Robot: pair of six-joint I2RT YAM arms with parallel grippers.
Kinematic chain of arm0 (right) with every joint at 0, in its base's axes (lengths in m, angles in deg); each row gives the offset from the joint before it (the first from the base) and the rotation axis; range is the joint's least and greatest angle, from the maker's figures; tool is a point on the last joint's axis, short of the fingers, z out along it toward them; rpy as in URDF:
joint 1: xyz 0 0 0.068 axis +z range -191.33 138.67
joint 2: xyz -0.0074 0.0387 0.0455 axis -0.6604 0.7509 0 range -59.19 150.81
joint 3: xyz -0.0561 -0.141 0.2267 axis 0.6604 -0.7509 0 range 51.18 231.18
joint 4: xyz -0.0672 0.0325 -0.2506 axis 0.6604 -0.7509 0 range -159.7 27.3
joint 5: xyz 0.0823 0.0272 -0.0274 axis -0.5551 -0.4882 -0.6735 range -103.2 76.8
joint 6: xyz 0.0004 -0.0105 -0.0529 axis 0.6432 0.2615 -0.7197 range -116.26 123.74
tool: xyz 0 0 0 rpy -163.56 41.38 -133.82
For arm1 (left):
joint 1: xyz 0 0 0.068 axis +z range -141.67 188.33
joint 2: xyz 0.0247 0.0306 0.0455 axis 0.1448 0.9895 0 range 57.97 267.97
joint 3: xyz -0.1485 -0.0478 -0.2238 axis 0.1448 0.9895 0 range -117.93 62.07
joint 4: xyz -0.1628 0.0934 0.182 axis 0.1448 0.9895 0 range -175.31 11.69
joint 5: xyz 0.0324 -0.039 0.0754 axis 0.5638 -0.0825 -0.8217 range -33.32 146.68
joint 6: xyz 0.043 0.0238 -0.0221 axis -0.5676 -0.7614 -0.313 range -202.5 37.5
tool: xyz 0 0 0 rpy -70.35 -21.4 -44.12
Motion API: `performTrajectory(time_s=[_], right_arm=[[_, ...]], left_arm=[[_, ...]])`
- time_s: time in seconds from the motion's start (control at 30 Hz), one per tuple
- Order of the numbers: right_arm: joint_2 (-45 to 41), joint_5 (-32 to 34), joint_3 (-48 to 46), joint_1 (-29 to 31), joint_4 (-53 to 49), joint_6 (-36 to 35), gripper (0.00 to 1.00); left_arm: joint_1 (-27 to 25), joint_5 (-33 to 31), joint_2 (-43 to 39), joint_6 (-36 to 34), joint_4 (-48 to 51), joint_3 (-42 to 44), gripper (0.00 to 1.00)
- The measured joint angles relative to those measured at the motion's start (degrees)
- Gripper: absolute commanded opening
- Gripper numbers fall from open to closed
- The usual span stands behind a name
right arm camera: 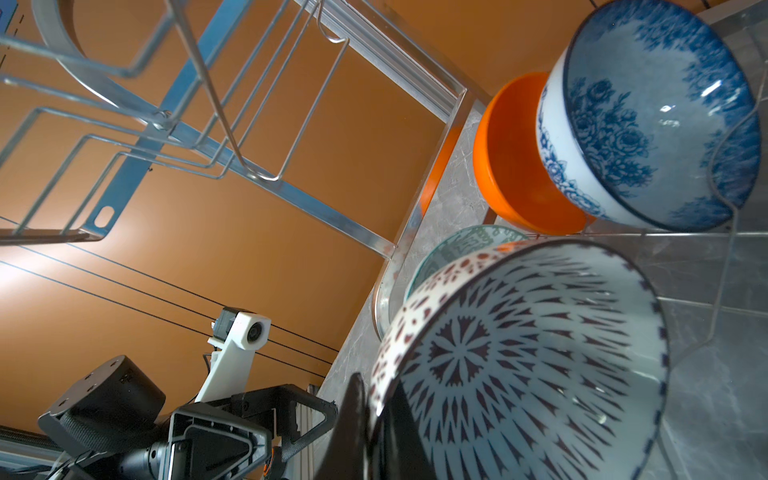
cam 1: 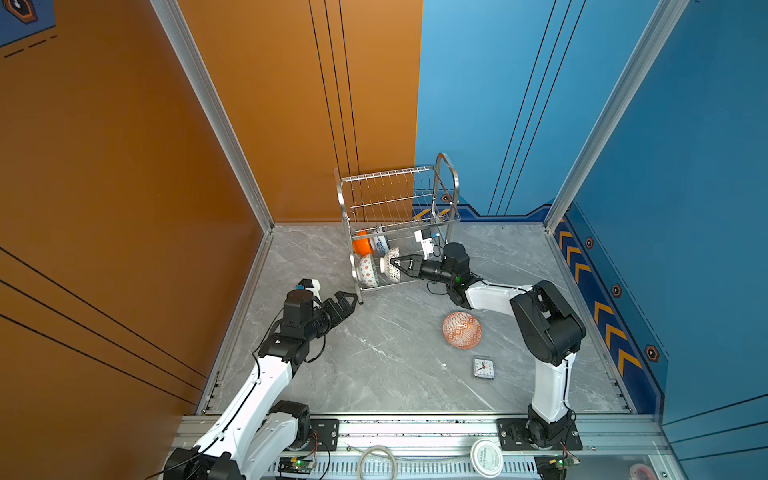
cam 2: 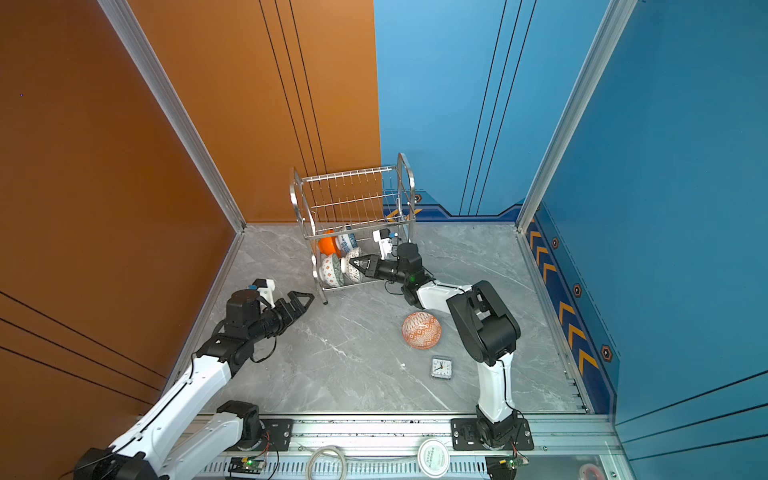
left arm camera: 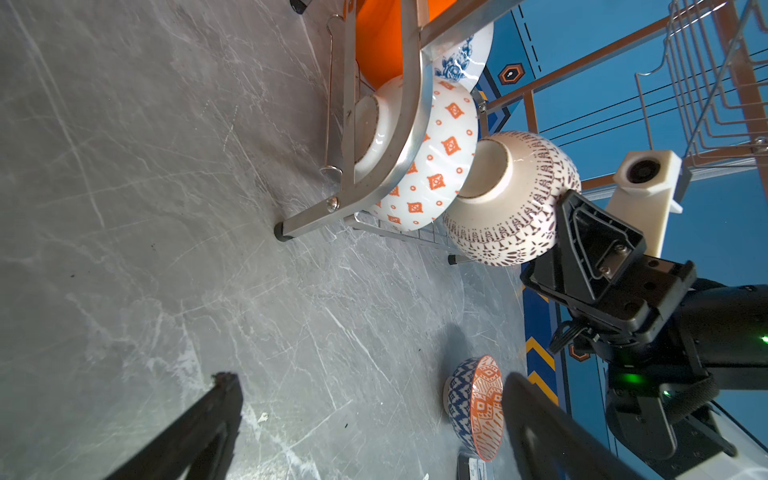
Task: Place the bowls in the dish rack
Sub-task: 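Lift the lattice bowl with the right gripper and carry it into the rack, then push the lattice bowl upright into the rack slots beside the green bowl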
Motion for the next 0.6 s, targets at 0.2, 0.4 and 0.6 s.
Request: performTrajectory(time_s=[0.2,0.4,0.6], right_arm=[[3.5,0.0,1.7,-0.6,3.5,3.2,0.0],[7.3,0.0,4.2,-0.6,6.0,5.7,0.0],[9.3,0.0,5.0,-0.4,6.8,6.8,0.0]], left_arm=[[0.0,0.0,0.6,-0.1,0.0,-0.1,0.98],[0.2,0.0,0.6,-0.8,0.0,-0.2,0.98],[0.6,0.0,0.6,-1.1,0.1,-0.2,0.98]])
